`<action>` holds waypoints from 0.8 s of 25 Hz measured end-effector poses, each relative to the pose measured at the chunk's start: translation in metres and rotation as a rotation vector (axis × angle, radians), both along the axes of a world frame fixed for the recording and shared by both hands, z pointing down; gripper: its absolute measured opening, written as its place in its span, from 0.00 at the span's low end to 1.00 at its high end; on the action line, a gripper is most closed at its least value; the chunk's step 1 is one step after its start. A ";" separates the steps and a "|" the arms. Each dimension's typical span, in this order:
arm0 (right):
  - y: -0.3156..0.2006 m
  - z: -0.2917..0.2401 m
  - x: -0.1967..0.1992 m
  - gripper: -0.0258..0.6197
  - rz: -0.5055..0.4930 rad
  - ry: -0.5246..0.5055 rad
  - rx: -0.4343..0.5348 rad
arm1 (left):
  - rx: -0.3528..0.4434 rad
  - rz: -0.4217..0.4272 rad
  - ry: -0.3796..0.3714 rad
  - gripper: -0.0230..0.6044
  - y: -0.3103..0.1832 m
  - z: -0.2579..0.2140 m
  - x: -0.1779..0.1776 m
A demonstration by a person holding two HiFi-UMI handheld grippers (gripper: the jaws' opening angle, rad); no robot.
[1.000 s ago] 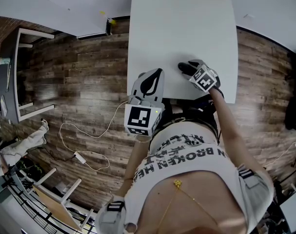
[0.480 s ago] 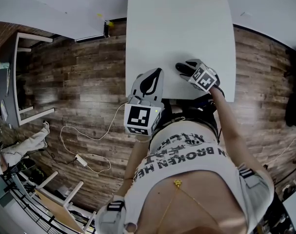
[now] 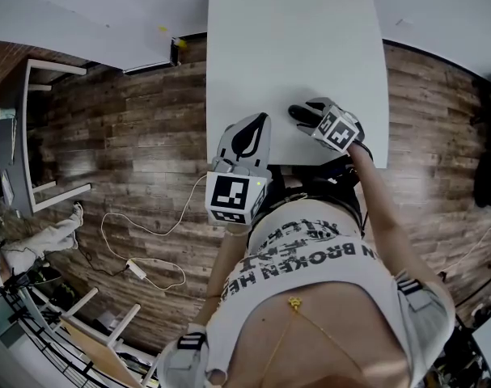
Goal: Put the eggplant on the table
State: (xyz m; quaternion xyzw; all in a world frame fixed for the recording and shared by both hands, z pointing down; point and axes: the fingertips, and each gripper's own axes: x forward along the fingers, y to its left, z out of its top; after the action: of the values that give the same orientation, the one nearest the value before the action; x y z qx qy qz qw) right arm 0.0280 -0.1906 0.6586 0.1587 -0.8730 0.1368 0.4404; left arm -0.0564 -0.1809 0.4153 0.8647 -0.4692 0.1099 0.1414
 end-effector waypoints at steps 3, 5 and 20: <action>0.003 -0.001 0.000 0.44 -0.010 -0.004 0.002 | 0.002 0.000 -0.001 0.05 0.001 0.000 0.001; 0.004 -0.003 -0.001 0.44 -0.024 -0.004 0.008 | 0.004 0.001 -0.001 0.05 0.002 -0.001 0.001; -0.008 -0.053 0.004 0.22 -0.054 -0.040 0.160 | 0.001 0.014 0.003 0.05 -0.001 0.002 0.009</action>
State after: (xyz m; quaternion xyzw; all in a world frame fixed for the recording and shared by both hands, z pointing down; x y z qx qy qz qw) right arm 0.0316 -0.1981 0.6058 0.1670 -0.8937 0.0579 0.4125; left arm -0.0472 -0.1819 0.4172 0.8683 -0.4628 0.1093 0.1411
